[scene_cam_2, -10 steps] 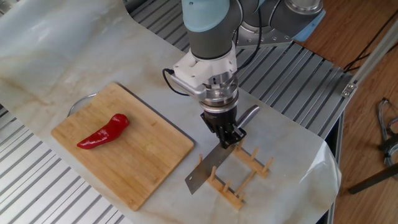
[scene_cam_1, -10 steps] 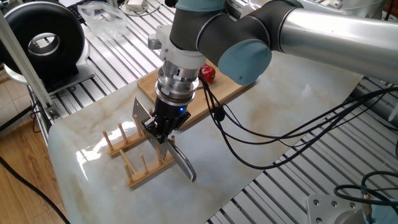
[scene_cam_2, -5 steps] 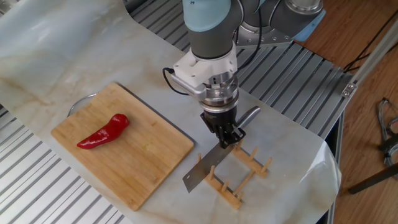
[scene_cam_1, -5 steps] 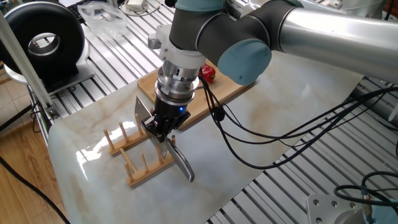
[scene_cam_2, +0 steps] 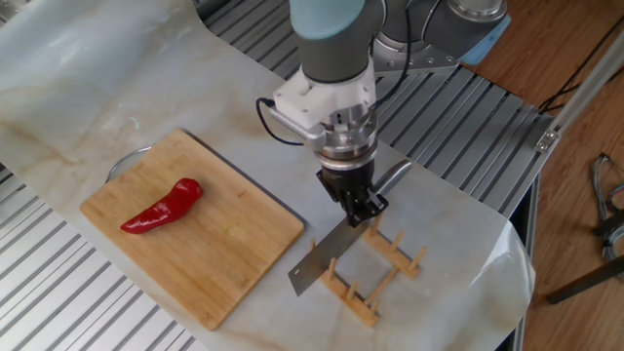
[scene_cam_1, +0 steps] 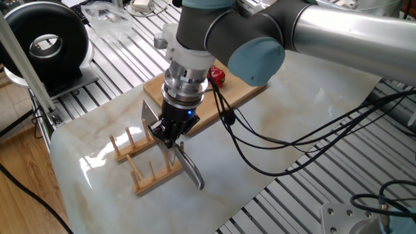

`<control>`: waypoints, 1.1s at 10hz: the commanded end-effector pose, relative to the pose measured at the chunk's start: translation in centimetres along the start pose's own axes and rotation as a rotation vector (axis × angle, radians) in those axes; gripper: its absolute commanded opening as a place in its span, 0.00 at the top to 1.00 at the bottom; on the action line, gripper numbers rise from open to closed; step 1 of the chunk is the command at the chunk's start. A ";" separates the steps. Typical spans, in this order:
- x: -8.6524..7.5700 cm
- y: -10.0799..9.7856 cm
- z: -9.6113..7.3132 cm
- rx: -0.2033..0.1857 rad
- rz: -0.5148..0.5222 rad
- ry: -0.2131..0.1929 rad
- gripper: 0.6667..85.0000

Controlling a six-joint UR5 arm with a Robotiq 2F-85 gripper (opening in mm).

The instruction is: Chop the chili peppers

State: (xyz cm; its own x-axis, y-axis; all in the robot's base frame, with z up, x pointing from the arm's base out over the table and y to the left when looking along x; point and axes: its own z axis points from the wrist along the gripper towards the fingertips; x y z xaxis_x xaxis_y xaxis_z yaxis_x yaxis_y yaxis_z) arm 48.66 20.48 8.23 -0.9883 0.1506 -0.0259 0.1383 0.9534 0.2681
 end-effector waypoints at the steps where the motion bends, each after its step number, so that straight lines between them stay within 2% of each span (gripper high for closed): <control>1: -0.1 -0.7 -2.9 0.044 0.007 -0.005 0.99; 5: 0.3 -0.7 -8.5 -0.004 -0.011 -0.006 0.99; 10: -0.8 -1.3 -12.9 -0.040 -0.055 -0.055 0.99; 11: -1.2 -2.7 -13.5 -0.001 -0.106 -0.070 0.99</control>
State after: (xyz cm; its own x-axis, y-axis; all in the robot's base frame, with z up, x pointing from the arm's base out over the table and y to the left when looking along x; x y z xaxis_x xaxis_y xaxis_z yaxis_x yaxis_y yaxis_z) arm 48.37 15.87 18.50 -0.9903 0.1133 -0.0810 0.0876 0.9589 0.2700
